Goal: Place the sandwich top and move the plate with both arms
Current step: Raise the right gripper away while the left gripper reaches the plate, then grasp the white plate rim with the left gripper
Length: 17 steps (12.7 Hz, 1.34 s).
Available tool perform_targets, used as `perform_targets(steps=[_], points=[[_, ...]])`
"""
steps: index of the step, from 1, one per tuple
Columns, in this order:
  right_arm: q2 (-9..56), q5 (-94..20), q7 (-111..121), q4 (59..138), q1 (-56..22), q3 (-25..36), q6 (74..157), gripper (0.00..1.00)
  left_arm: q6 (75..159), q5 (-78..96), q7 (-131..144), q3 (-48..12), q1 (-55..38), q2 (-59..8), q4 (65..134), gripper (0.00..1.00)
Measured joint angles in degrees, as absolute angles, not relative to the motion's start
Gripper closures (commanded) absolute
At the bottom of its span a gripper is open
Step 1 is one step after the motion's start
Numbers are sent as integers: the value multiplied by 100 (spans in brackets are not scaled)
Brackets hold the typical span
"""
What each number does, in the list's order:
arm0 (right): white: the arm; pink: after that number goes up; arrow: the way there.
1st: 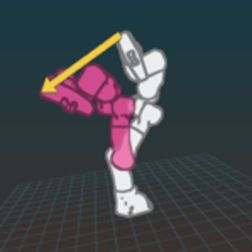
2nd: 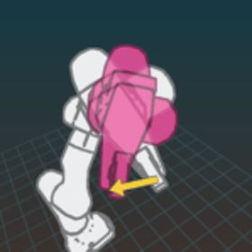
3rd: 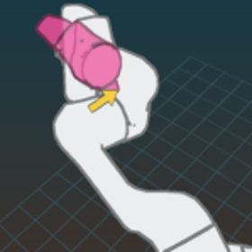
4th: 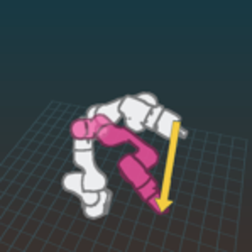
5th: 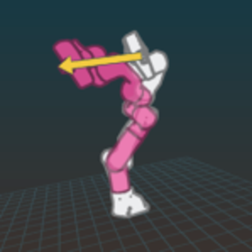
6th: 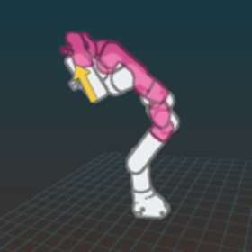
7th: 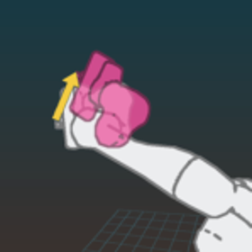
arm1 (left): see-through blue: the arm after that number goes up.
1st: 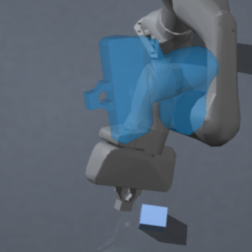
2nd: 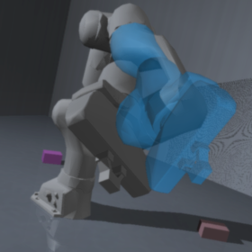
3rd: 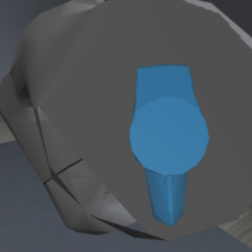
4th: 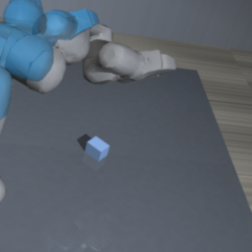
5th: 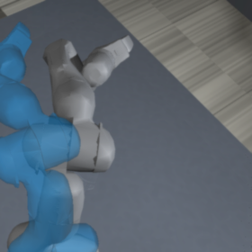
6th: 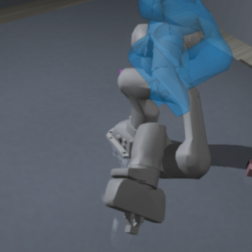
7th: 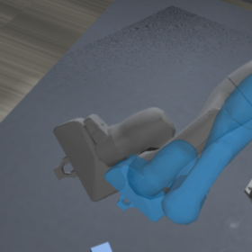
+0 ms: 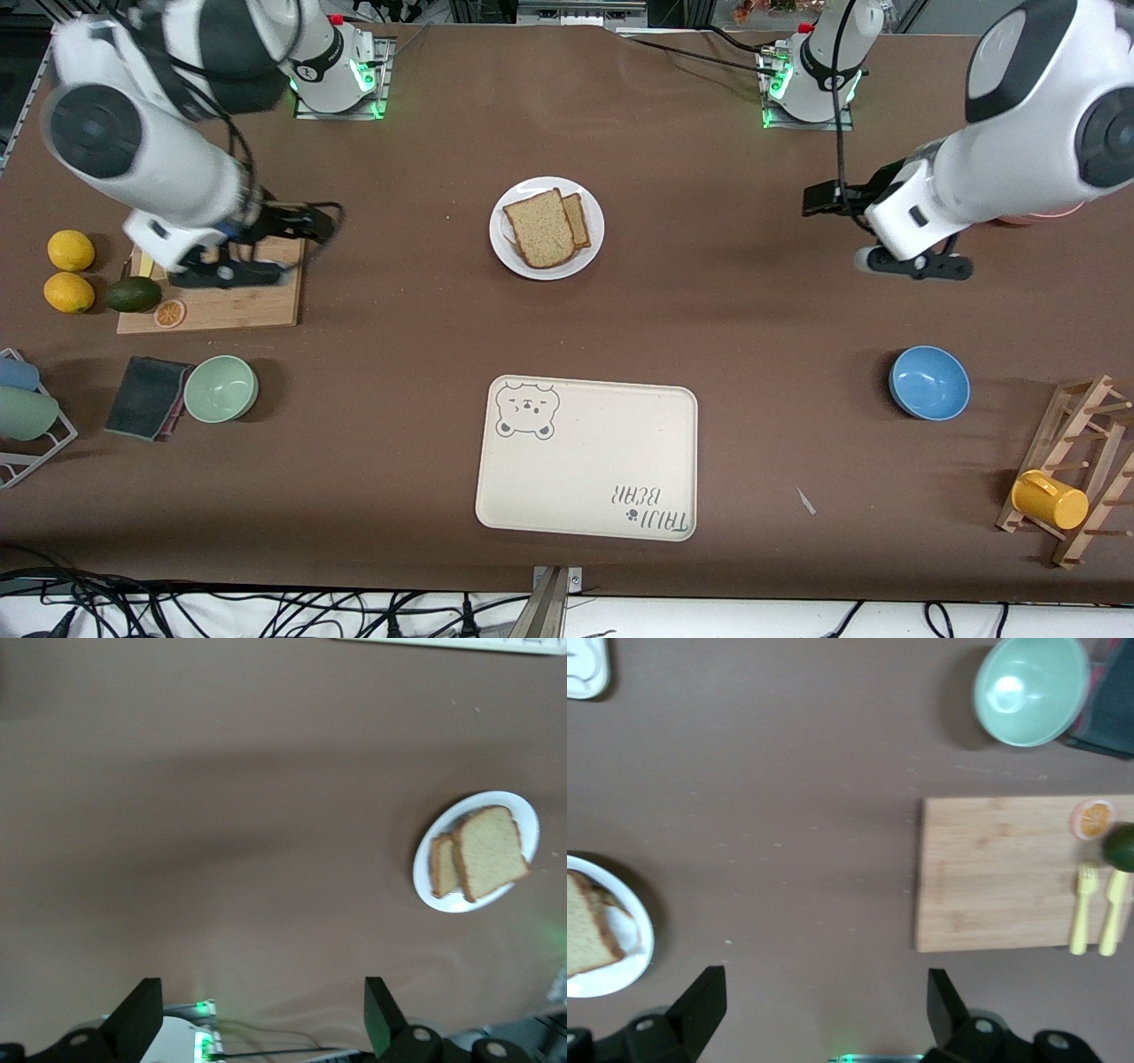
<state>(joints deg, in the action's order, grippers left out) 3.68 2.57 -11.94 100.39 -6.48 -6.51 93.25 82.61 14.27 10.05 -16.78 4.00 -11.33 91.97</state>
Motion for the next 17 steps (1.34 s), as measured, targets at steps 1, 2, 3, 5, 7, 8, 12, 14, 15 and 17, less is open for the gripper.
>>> perform_targets(steps=[1,2,3,5,7,8,12,14,15,17], points=[[95,275,-1125,10196,-389,-681,9351,0,8368,1695,989,-1704,384,-1353,9200,0],[-104,283,-1055,10239,-175,-682,9320,0,8508,2076,973,-1762,369,-1578,9203,0],[-231,284,-996,10223,-30,-666,9171,0,8699,2458,949,-1818,331,-1779,9208,0],[-326,284,-720,10041,63,-563,8729,0,9144,2794,611,-1854,95,-2108,9255,0],[-326,282,-486,9824,65,-457,8670,0,9687,2961,276,-1880,-249,-2386,9348,0],[-319,278,-452,9794,64,-420,8735,0,10028,3050,148,-1890,-486,-2520,9414,0],[-171,266,-386,9795,58,-266,9101,0,11125,3590,-1230,-1907,-1113,-3095,9833,0],[-140,266,-386,9793,11,-269,9134,0,11307,3656,-1971,-1892,-1102,-3323,9966,0],[-124,267,-386,9791,-28,-271,9151,0,11373,3750,-2148,-1894,-1106,-3374,10034,1],[-99,267,-386,9788,-84,-274,9172,0,11472,4256,-2717,-1898,-1126,-3457,10175,6]])
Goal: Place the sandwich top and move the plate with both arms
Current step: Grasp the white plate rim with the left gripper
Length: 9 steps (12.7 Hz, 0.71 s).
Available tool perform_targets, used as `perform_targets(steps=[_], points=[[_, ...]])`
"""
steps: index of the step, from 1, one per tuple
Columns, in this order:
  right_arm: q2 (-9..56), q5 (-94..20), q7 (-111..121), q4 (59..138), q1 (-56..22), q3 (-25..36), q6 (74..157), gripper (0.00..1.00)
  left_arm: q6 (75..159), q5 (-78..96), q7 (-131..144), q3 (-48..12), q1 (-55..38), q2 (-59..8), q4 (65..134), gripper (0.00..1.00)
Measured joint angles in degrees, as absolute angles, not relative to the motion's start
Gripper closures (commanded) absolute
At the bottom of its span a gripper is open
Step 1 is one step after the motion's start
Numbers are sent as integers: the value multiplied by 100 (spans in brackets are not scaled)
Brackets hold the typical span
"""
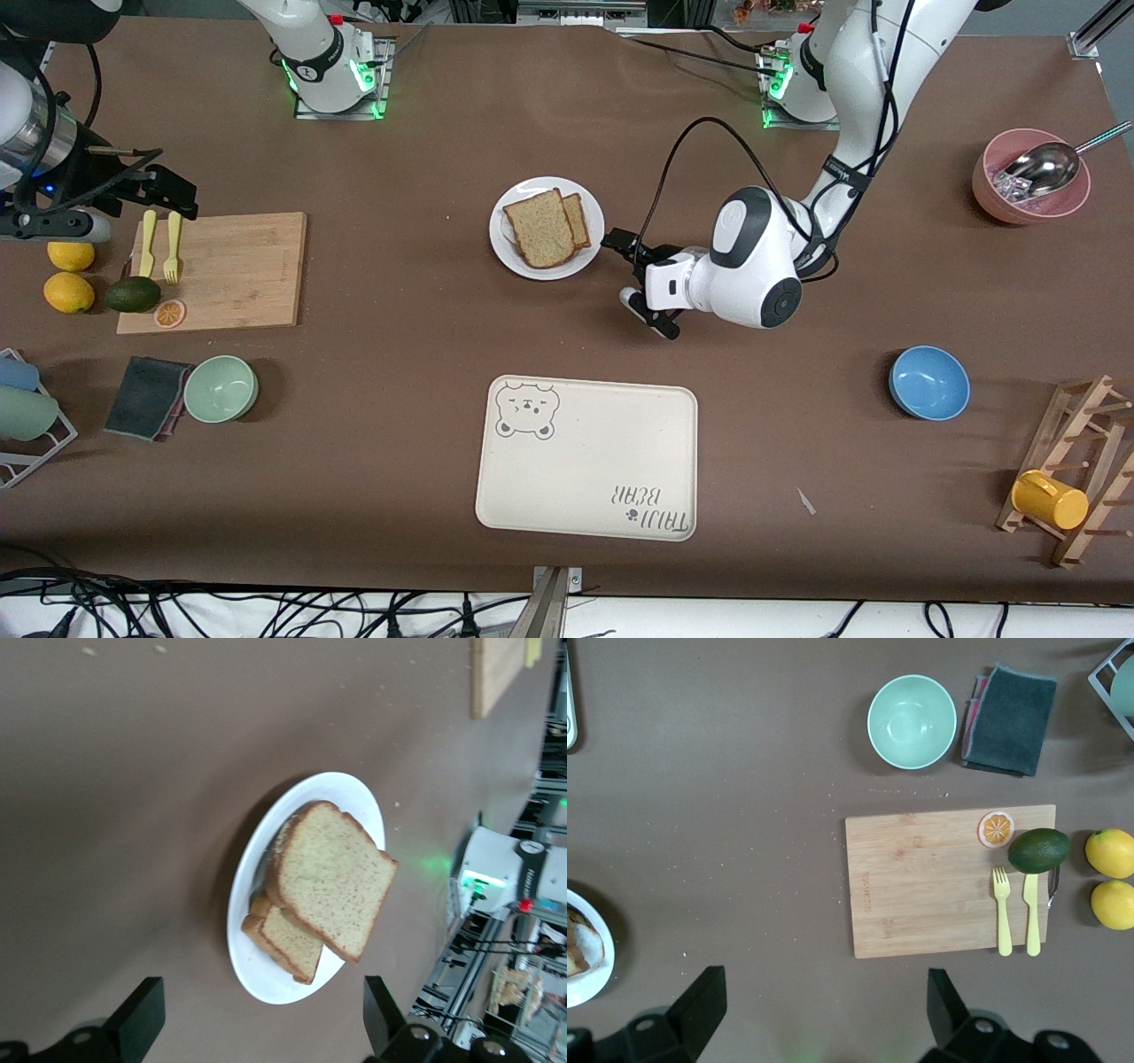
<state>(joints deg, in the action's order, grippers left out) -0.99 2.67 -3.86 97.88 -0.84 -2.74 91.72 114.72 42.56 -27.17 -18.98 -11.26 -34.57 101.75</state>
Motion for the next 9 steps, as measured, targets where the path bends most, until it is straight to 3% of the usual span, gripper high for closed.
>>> perform_targets(steps=[2,4,9], points=[[-87,267,-386,9788,-100,-275,9178,0,11822,5099,-3597,-1899,-1173,-3526,10523,11],[-78,267,-386,9785,-100,-275,9178,0,11968,5301,-3993,-1900,-1254,-3624,10680,33],[-61,268,-386,9785,-100,-275,9178,0,12613,5303,-4350,-1904,-1558,-3873,10704,37]])
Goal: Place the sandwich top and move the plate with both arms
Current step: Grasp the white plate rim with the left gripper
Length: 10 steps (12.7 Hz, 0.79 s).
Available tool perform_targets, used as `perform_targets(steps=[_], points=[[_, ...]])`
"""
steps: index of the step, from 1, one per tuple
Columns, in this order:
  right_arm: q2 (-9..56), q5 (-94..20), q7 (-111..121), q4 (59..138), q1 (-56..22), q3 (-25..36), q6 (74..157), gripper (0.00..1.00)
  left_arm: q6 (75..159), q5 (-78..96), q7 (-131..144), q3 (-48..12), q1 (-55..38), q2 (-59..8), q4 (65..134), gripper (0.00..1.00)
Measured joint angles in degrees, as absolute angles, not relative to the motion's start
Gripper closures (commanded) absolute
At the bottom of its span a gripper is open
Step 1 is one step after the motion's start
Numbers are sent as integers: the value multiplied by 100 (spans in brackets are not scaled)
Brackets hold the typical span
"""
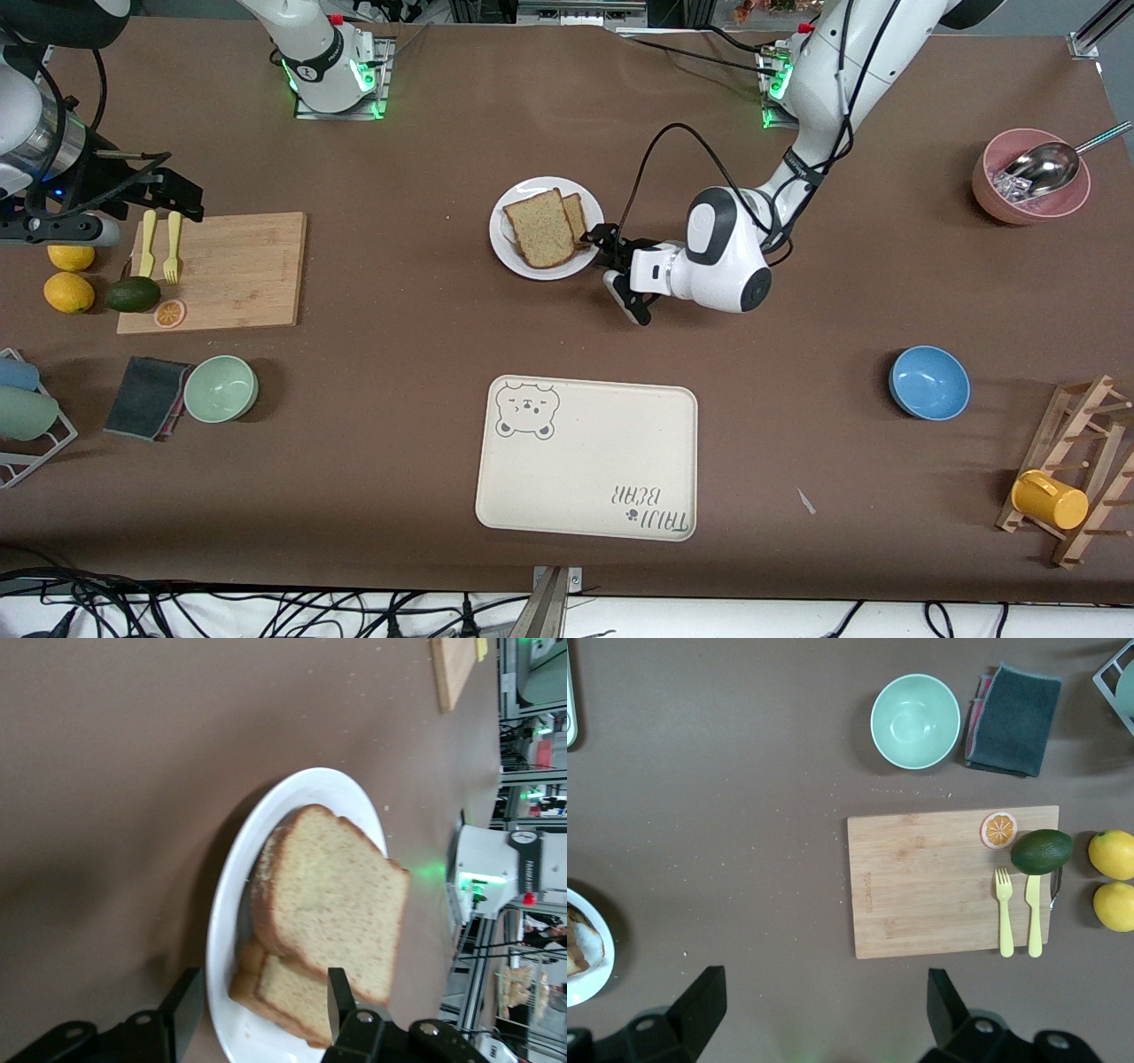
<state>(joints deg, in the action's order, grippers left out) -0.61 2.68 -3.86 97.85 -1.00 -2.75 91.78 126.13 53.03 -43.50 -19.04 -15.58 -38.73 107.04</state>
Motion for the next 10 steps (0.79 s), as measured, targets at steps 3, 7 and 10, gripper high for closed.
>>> perform_targets(steps=[3,7,10], points=[[-37,268,-386,9785,-100,-275,9178,0,12822,5303,-4529,-1905,-1665,-3980,10704,71],[-31,269,-386,9785,-100,-274,9178,0,12990,5303,-4874,-1894,-1664,-4087,10705,79],[-30,270,-386,9785,-99,-274,9178,0,13010,5303,-4901,-1893,-1665,-4125,10705,79]])
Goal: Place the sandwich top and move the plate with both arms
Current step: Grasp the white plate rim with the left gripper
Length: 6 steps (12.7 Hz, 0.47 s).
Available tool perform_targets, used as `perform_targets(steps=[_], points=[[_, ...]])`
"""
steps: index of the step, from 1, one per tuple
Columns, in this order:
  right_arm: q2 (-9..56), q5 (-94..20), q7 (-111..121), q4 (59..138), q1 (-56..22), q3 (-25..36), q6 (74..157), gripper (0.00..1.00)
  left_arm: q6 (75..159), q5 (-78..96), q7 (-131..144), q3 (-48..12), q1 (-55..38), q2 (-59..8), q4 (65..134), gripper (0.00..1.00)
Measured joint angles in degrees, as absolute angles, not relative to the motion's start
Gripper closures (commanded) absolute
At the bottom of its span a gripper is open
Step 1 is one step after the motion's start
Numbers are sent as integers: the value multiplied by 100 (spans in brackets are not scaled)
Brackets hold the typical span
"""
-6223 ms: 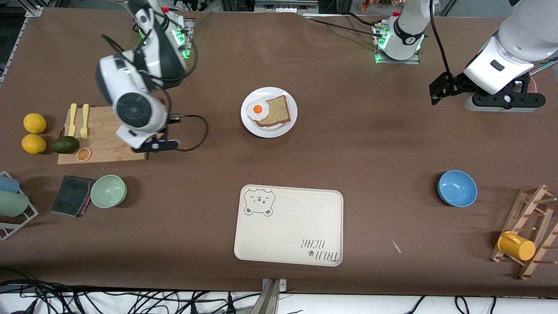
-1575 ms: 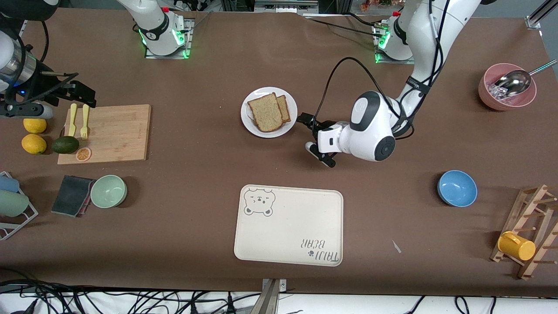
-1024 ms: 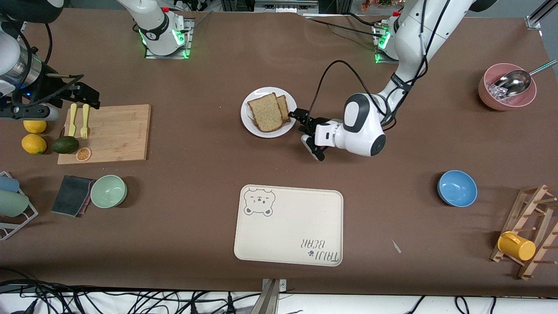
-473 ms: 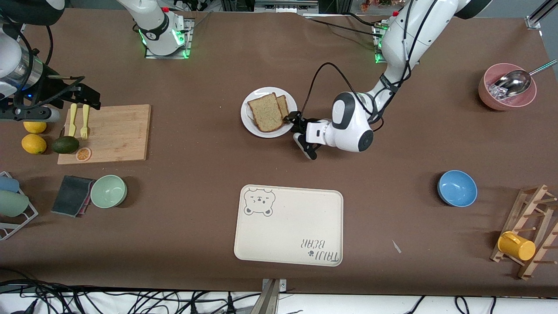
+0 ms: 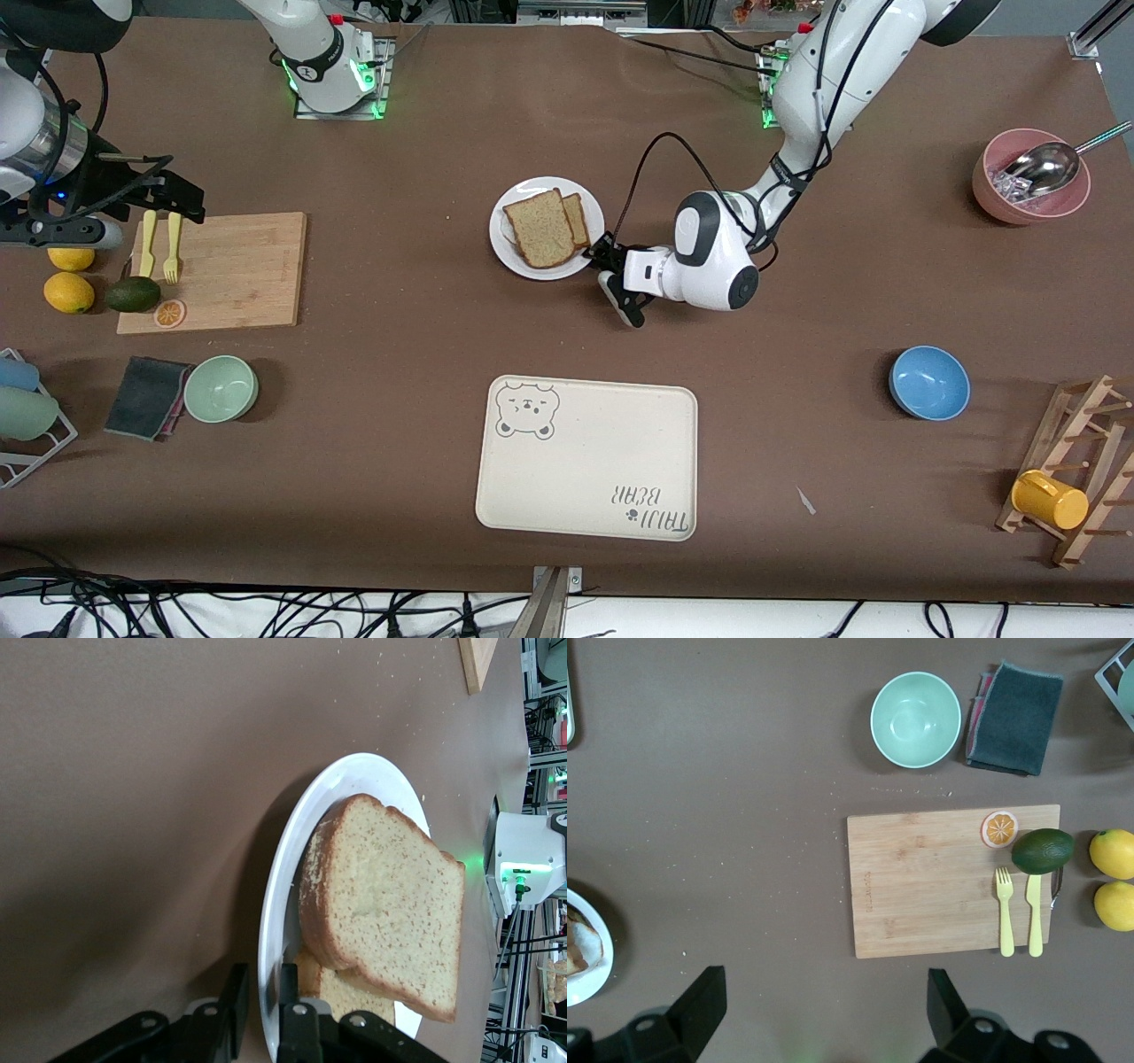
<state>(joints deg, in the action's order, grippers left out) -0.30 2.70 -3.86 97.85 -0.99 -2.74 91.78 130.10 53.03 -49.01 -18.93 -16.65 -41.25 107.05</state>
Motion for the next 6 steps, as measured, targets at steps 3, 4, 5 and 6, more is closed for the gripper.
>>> perform_targets(steps=[3,4,5,6], points=[[-30,270,-386,9785,-98,-273,9178,0,13011,5340,-4907,-1898,-1674,-4125,10704,83],[-30,270,-386,9785,-98,-273,9178,0,13011,5409,-4913,-1900,-1694,-4125,10704,83],[-30,270,-386,9785,-98,-272,9178,0,13022,5472,-4918,-1900,-1728,-4126,10704,83],[-29,270,-386,9785,-98,-271,9178,0,13032,5525,-4924,-1901,-1765,-4130,10704,83]])
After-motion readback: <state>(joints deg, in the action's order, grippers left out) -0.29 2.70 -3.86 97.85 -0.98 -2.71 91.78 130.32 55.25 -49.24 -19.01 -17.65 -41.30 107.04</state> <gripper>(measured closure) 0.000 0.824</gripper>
